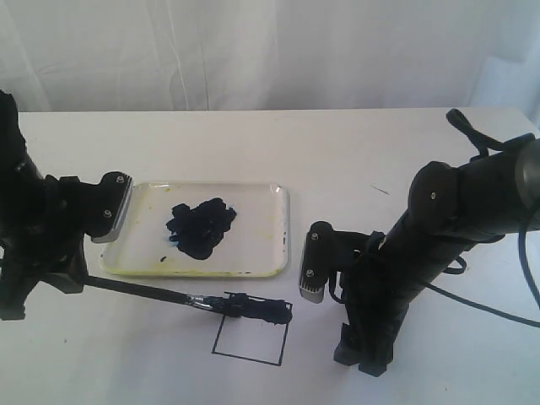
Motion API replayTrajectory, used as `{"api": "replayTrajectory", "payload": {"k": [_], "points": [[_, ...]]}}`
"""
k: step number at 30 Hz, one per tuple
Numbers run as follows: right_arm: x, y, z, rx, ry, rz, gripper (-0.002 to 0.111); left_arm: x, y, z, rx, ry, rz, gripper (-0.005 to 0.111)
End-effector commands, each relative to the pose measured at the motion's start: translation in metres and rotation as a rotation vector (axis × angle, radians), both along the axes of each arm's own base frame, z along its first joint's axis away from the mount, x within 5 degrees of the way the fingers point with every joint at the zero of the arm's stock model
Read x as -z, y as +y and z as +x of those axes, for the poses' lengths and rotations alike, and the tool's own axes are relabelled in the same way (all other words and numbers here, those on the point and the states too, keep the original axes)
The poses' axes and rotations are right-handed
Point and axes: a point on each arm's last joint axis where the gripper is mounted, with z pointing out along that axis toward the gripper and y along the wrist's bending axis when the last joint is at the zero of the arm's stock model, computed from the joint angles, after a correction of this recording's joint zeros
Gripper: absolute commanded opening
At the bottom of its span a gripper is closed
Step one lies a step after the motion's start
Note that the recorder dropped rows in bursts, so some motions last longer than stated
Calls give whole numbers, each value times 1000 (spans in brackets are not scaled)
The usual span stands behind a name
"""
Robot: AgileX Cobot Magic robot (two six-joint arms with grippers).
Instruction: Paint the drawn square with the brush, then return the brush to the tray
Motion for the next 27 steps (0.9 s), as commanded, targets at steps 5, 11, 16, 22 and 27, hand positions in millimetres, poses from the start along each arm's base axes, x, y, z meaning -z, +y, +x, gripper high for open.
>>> {"api": "replayTrajectory", "payload": {"k": [5, 11, 16, 22, 27], "points": [[4, 0, 2, -8, -24, -12, 74, 8, 1, -13, 59, 60, 5, 0], [4, 0, 2, -8, -24, -12, 74, 4, 1, -15, 73, 54, 0, 0], [4, 0, 2, -8, -24, -12, 74, -5, 3, -18, 84, 29, -7, 0], [4, 0, 2, -8, -21, -12, 74, 2, 4, -22, 123, 48, 7, 0], [4, 0, 2, 13, -15, -10, 74, 11, 6, -26, 138, 37, 13, 0]]}}
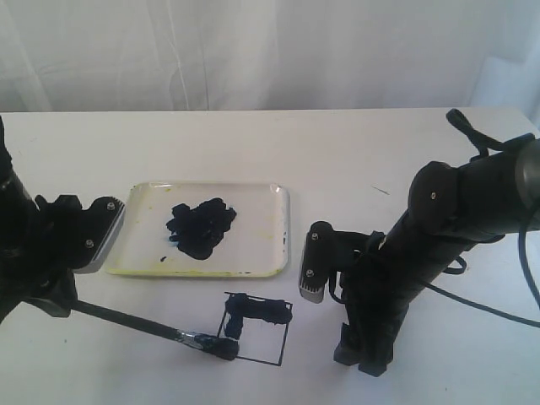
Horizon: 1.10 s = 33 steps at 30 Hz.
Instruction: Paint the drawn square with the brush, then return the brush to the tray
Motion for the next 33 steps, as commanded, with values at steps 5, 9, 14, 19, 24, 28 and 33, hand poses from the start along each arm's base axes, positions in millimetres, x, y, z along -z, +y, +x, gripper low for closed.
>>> {"api": "replayTrajectory", "payload": {"k": [5, 9, 14, 19, 24, 28, 33], "points": [[4, 0, 2, 11, -16, -10, 74, 6, 0, -4, 4, -14, -2, 0], [4, 0, 2, 11, -16, -10, 74, 5, 2, -3, -15, -32, 10, 0], [4, 0, 1, 10, -14, -10, 74, 5, 3, 0, -24, -58, 19, 0], [4, 0, 1, 10, -14, -10, 74, 5, 2, 2, -25, -76, 13, 0], [4, 0, 1, 10, -14, -10, 74, 4, 1, 4, -35, -106, 2, 0], [4, 0, 1, 10, -14, -10, 74, 4, 1, 6, -53, -121, -7, 0], [4, 0, 1, 10, -14, -10, 74, 3, 0, 9, -55, -151, -17, 0]]}}
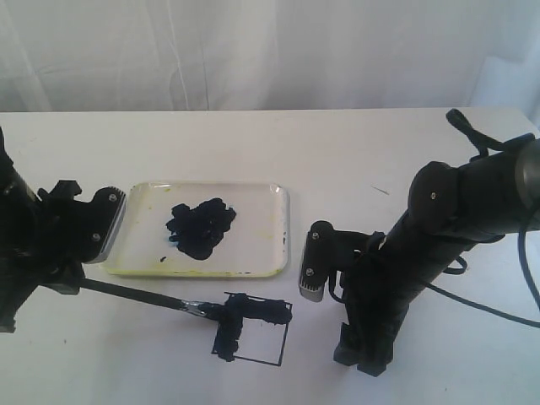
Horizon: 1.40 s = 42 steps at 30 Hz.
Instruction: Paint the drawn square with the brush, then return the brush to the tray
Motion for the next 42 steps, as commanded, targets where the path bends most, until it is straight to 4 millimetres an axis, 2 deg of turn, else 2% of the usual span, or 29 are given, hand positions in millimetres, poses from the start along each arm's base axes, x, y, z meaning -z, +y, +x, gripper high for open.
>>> {"api": "replayTrajectory", "payload": {"k": [1, 23, 30, 42], "points": [[4, 0, 1, -4, -18, -12, 74, -1, -1, -2, -13, -8, -12, 0], [4, 0, 2, -4, -21, -11, 74, -8, -11, -4, -46, 57, -117, 0], [4, 0, 2, -4, -21, -11, 74, -8, -31, -12, -4, 58, -123, 0], [4, 0, 2, -2, -20, -11, 74, -17, -39, -5, -50, 78, -141, 0]]}}
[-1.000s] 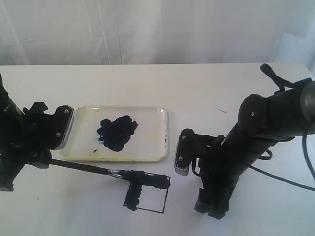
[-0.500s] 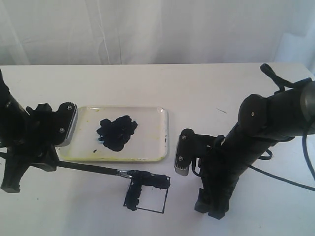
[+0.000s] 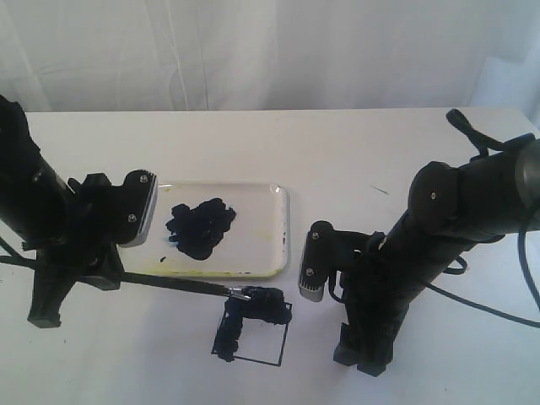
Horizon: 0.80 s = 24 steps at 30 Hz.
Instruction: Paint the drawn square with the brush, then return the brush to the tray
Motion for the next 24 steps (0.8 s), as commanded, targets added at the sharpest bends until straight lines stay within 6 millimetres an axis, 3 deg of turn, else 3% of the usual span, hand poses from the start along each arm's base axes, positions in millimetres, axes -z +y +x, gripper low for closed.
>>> {"api": "replayTrajectory", "payload": {"k": [1, 5, 13, 24], "points": [[4, 0, 1, -3, -18, -12, 74, -3, -6, 3, -19, 65, -5, 0], [4, 0, 1, -3, -18, -12, 74, 4, -10, 9, -2, 139, 28, 0], [4, 0, 1, -3, -18, -12, 74, -1, -14, 13, 7, 142, 25, 0], [4, 0, 1, -3, -18, -12, 74, 15, -17, 17, 23, 180, 66, 0]]}}
